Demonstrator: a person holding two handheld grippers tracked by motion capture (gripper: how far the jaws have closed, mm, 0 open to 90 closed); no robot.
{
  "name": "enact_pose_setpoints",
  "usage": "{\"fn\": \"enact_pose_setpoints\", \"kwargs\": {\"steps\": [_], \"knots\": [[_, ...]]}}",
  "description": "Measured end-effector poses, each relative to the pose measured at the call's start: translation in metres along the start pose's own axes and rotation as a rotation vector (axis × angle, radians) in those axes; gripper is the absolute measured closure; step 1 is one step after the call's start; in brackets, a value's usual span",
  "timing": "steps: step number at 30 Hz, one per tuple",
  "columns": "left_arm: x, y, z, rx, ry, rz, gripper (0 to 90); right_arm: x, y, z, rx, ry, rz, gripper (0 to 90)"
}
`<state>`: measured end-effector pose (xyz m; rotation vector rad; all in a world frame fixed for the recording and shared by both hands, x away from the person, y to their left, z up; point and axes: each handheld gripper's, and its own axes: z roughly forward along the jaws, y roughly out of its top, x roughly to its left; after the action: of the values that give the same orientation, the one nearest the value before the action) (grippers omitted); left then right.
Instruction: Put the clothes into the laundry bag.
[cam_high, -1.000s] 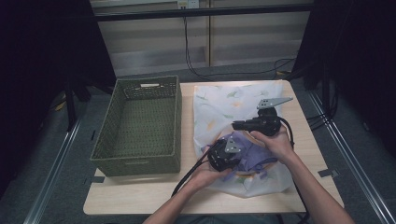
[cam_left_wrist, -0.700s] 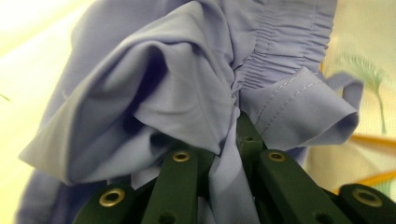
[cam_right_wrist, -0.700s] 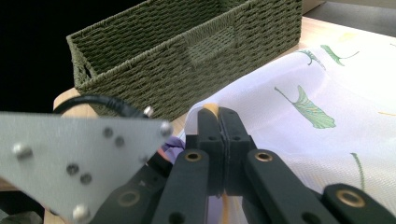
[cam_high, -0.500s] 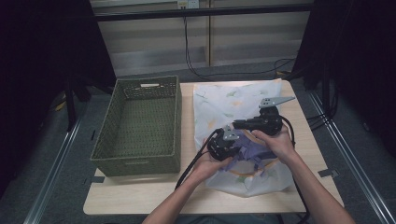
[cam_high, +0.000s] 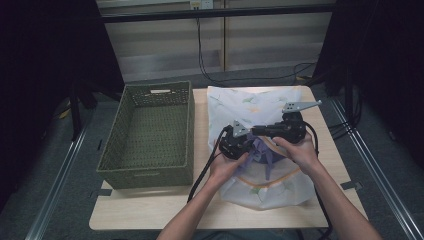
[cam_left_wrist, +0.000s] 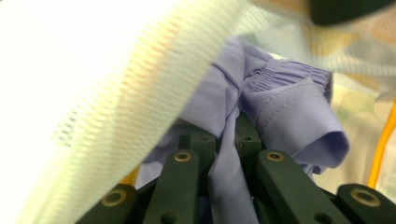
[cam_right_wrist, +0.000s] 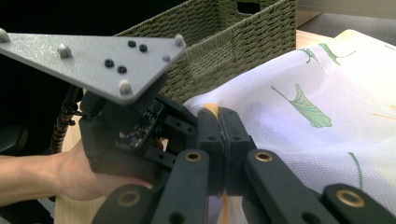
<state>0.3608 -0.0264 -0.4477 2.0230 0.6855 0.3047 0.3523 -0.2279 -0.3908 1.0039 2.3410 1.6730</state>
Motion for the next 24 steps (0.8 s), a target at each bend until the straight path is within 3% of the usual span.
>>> {"fn": "enact_pose_setpoints", "kwargs": {"steps": [5,9,11,15,19,24], "knots": [[-0.002,-0.008,0.007,0.034,0.001,0.03,80.3,-0.004,-0.003,0.001,0.017,-0.012,0.005,89.7],[-0.003,-0.018,0.009,0.065,-0.004,0.055,71.2,-0.01,-0.009,0.004,0.045,-0.028,0.019,89.8],[-0.004,-0.021,0.008,0.072,-0.028,0.054,65.3,-0.012,-0.01,0.004,0.046,-0.03,0.024,89.8],[-0.005,-0.022,0.0,0.085,-0.054,0.075,54.3,-0.01,-0.011,0.007,0.058,-0.033,0.015,89.7],[-0.006,-0.021,-0.012,0.1,-0.07,0.077,49.7,-0.008,-0.013,0.011,0.077,-0.027,0.002,89.7],[-0.002,-0.017,-0.032,0.066,-0.099,0.075,46.0,-0.007,-0.014,0.013,0.097,-0.021,-0.004,89.7]]}}
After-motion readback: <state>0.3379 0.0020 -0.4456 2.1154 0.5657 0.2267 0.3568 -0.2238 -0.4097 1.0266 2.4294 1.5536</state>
